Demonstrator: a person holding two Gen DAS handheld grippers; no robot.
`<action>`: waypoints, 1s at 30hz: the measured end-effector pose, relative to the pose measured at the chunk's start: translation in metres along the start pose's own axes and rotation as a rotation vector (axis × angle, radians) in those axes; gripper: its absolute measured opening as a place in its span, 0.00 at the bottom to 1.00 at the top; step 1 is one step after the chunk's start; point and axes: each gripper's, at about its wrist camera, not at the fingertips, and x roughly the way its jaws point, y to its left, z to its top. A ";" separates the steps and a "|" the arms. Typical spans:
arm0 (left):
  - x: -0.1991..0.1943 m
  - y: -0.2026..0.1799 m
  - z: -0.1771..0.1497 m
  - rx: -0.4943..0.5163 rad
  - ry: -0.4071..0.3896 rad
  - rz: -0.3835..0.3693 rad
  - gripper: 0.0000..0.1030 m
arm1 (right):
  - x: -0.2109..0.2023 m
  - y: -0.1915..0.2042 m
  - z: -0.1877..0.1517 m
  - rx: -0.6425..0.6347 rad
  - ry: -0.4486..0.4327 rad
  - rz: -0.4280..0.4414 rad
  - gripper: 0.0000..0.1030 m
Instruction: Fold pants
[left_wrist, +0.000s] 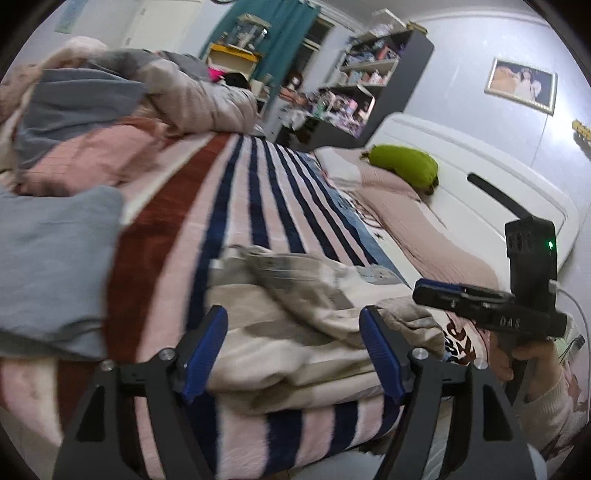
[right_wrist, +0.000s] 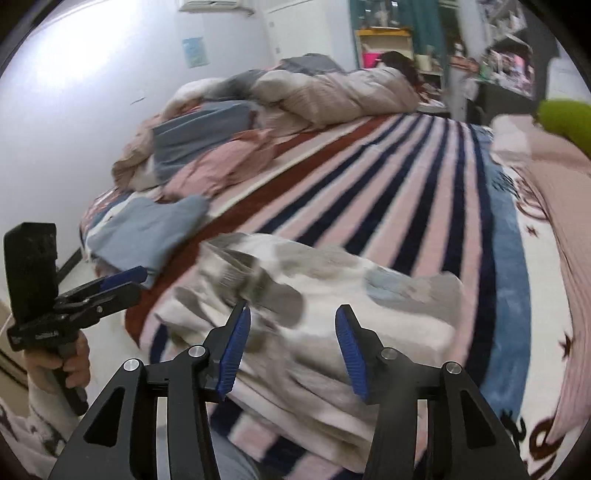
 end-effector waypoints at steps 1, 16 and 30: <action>0.007 -0.005 0.002 0.011 0.007 0.005 0.68 | -0.001 -0.006 -0.003 0.013 0.000 0.002 0.42; 0.069 -0.016 0.004 -0.004 0.067 0.278 0.19 | -0.010 -0.049 -0.049 0.060 -0.024 0.053 0.43; -0.006 0.001 -0.011 -0.055 0.011 0.225 0.44 | -0.024 -0.054 -0.054 0.092 -0.054 0.076 0.43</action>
